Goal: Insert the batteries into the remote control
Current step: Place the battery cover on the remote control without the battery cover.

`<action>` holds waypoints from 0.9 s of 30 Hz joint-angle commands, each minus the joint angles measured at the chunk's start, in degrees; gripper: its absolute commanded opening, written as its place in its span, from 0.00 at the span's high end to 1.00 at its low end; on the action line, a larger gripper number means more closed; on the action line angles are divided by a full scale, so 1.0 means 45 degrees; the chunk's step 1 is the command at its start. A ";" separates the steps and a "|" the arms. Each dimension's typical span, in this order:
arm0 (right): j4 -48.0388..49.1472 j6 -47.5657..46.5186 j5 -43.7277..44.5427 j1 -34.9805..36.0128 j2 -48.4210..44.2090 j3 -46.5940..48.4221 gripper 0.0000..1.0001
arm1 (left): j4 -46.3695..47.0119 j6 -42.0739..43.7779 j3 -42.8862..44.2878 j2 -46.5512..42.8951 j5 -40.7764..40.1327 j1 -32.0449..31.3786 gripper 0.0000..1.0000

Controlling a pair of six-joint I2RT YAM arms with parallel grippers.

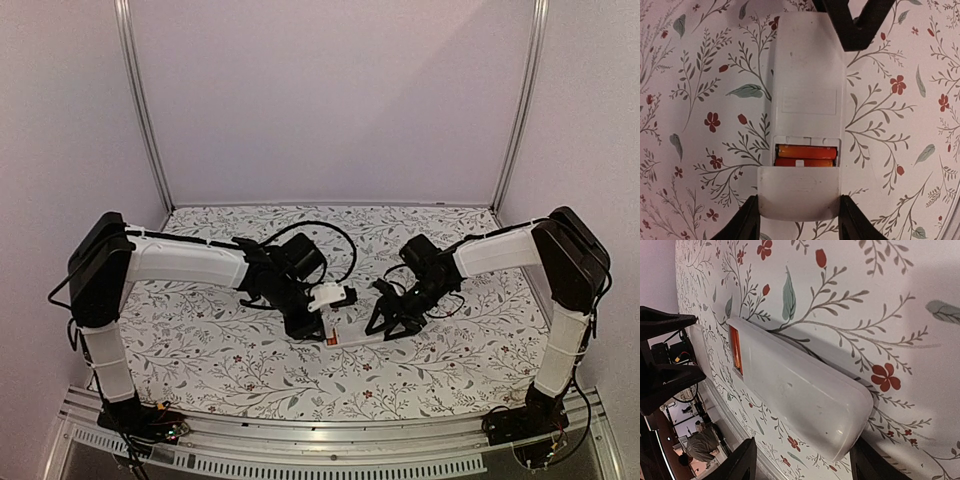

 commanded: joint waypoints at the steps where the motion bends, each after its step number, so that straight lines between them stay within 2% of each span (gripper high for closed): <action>1: 0.0079 -0.0079 0.0145 0.0075 0.0323 -0.0047 0.37 | -0.0002 -0.0237 0.0571 0.0623 0.0211 -0.0308 0.66; 27: 0.0259 -0.0060 -0.0037 0.0042 0.0583 -0.0150 0.41 | -0.1046 0.0134 0.1566 0.2114 0.0789 -0.0275 0.65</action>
